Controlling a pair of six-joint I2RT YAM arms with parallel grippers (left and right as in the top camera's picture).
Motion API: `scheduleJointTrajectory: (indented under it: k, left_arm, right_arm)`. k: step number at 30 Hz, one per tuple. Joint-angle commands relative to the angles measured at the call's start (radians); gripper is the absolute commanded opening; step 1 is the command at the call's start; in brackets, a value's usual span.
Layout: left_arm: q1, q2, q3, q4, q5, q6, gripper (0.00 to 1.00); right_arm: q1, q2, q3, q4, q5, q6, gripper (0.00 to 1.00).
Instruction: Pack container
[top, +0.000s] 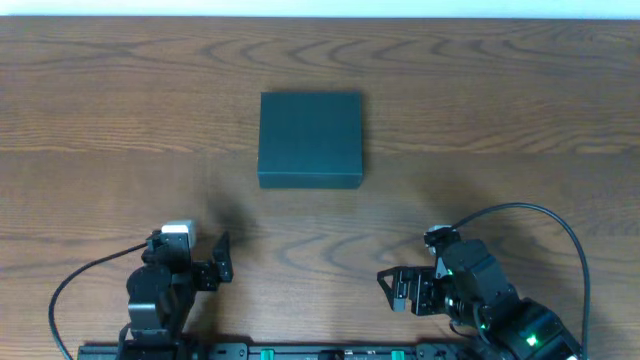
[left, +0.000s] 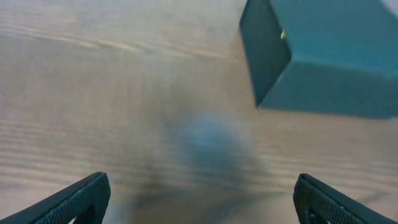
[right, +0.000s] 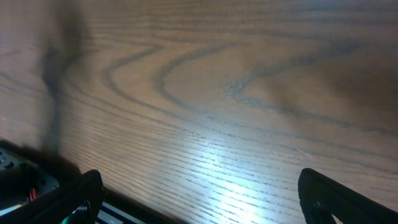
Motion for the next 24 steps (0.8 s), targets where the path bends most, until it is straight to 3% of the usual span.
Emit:
scheduleJointTrajectory:
  k: [1,24]
  left_arm:
    - [0.005,-0.037,-0.017,0.003,0.011,-0.021,0.95]
    - [0.005,-0.083,-0.016,0.000,0.029,-0.021,0.95]
  right_arm:
    - [0.010,-0.005,-0.002,-0.001,-0.005,0.013,0.99]
    - [0.010,-0.005,-0.002,-0.001,-0.005,0.013,0.99]
